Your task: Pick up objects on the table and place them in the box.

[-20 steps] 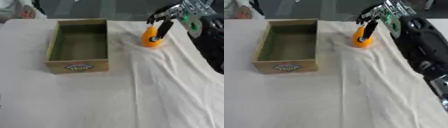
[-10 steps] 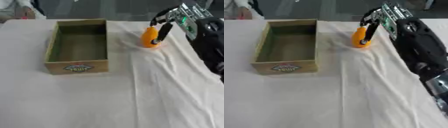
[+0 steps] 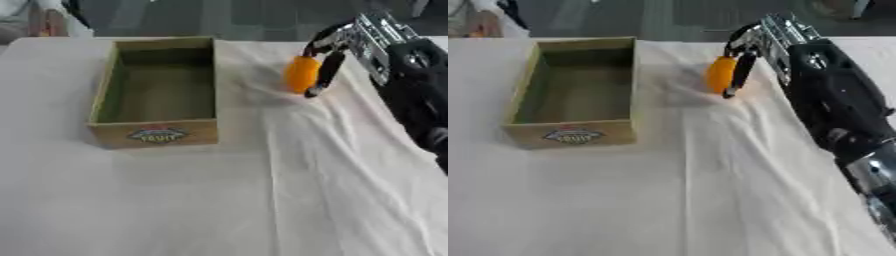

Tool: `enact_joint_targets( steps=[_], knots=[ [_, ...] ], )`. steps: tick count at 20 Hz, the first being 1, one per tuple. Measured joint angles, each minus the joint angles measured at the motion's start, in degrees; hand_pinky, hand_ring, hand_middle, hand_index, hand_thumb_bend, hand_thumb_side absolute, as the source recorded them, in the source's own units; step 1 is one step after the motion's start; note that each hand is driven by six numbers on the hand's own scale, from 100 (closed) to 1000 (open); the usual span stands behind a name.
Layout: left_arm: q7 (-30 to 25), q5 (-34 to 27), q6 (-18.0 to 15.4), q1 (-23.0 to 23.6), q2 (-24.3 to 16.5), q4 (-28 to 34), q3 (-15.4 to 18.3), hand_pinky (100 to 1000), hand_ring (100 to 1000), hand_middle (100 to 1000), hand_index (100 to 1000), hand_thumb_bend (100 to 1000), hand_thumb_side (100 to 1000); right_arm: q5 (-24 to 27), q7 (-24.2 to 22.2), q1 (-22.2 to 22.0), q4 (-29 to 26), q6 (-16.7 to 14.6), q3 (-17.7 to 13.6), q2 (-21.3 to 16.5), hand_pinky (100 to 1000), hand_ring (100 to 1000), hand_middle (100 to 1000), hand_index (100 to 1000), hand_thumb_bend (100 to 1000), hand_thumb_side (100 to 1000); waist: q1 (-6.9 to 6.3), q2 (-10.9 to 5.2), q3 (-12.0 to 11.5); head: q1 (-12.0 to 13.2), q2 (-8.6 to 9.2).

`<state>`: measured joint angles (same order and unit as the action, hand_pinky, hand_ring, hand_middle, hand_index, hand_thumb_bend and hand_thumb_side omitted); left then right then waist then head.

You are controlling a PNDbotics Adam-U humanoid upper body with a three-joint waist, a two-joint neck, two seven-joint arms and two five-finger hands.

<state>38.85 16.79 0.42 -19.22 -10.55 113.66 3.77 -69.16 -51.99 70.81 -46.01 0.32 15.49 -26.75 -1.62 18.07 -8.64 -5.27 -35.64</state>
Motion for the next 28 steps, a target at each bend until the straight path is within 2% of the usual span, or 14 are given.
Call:
enact_joint_targets(
  steps=[2, 6, 11, 15, 18, 21, 25, 27, 28],
  knots=[
    [0.0, 0.0, 0.0, 0.0, 0.0, 0.0, 0.0, 638, 743, 652, 851, 100, 903, -0.7, 0.4, -0.1, 0.0, 0.6, -0.2, 0.3, 824, 968, 892, 1000, 455, 459, -0.06, 0.06, -0.1, -0.1, 0.01],
    [-0.1, -0.1, -0.1, 0.0, 0.0, 0.0, 0.0, 637, 743, 652, 851, 100, 904, -2.1, 2.7, -0.3, -0.3, 2.1, -0.2, 0.4, 806, 952, 843, 946, 373, 506, -0.08, 0.26, -0.2, -0.2, 0.01],
    [-0.1, -0.1, -0.1, 0.0, 0.0, 0.0, 0.0, 637, 744, 653, 851, 100, 904, -4.3, 6.2, -0.5, -0.4, 3.7, -0.2, 0.7, 795, 940, 822, 905, 266, 501, -0.08, 0.30, -0.3, -0.3, 0.03],
    [-0.1, -0.1, -0.1, -0.1, 0.0, 0.0, 0.0, 637, 744, 653, 851, 100, 904, -5.1, 8.1, -0.7, -0.1, 4.2, -0.2, 0.9, 783, 921, 798, 871, 178, 430, -0.08, 0.47, -0.4, -0.4, 0.05],
    [-0.2, -0.1, -0.2, -0.1, 0.0, 0.0, 0.0, 637, 744, 653, 851, 100, 903, -5.6, 9.2, -0.7, 0.1, 4.2, -0.2, 1.1, 778, 908, 784, 869, 146, 381, -0.06, 0.64, -0.5, -0.4, 0.06],
    [-0.2, -0.1, -0.2, -0.2, 0.0, 0.0, 0.0, 636, 744, 653, 851, 100, 900, -6.2, 10.0, -0.7, 0.4, 4.0, -0.2, 1.3, 780, 908, 780, 863, 150, 369, -0.04, 0.67, -0.6, -0.4, 0.06],
    [-0.2, -0.1, -0.2, -0.2, 0.0, 0.0, 0.0, 636, 744, 652, 851, 100, 898, -6.9, 10.9, -0.8, 0.7, 3.9, -0.2, 1.4, 765, 886, 728, 788, 100, 342, -0.05, 0.68, -0.7, -0.4, 0.09],
    [-0.2, -0.1, -0.2, -0.3, 0.1, 0.0, 0.0, 635, 744, 652, 851, 100, 898, -7.3, 11.9, -0.8, 0.7, 4.3, -0.2, 1.4, 747, 866, 675, 723, 100, 338, -0.05, 0.68, -0.7, -0.4, 0.21],
    [-0.2, -0.1, -0.2, -0.2, 0.1, 0.0, 0.0, 635, 744, 652, 851, 100, 897, -7.4, 12.5, -0.8, 0.7, 4.6, -0.2, 1.5, 736, 851, 619, 670, 100, 341, -0.05, 0.68, -0.7, -0.4, 0.26]
  ],
)
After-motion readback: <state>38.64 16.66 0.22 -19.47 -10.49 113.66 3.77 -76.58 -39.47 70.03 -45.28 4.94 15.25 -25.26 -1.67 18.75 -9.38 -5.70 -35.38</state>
